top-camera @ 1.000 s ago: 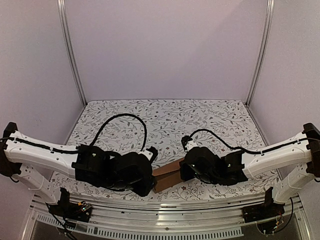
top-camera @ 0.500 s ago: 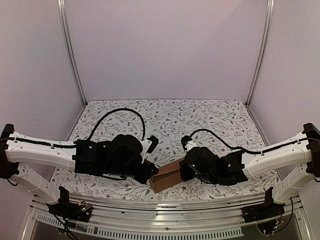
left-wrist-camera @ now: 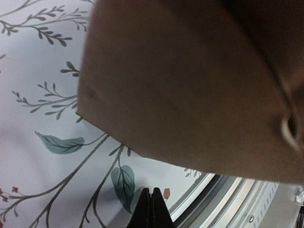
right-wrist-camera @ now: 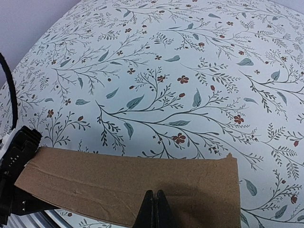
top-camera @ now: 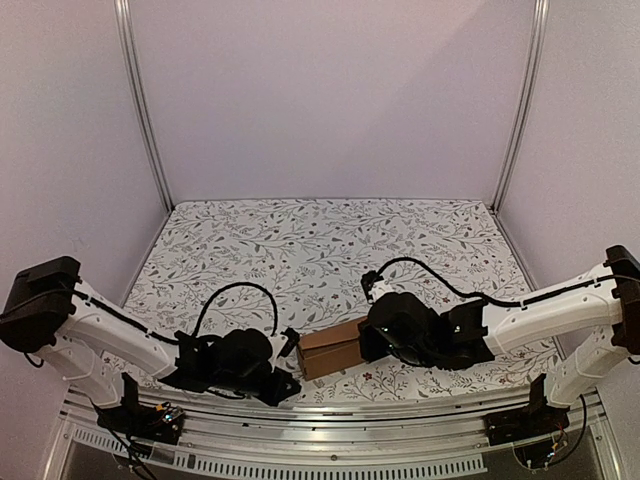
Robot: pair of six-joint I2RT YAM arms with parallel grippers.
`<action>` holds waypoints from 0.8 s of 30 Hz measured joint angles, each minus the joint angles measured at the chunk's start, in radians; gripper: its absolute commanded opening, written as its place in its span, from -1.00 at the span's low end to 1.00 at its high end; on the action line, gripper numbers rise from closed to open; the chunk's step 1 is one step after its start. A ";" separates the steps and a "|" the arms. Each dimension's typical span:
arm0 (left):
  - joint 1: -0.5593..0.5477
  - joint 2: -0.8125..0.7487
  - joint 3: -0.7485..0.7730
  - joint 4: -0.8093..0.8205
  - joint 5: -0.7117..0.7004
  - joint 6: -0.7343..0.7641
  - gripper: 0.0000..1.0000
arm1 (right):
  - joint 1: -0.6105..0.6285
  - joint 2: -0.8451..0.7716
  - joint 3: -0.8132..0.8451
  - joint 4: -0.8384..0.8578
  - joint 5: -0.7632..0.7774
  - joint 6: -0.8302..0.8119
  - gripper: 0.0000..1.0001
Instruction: Fold the paper box
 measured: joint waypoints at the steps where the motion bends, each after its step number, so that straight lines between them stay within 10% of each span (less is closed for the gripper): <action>1: 0.001 0.004 -0.005 0.023 0.011 -0.008 -1.00 | 0.000 0.000 0.002 -0.003 0.000 0.000 -1.00; 24: 0.056 -0.390 0.143 -0.187 -0.043 0.157 -1.00 | 0.000 0.001 0.011 -0.019 -0.002 -0.007 -1.00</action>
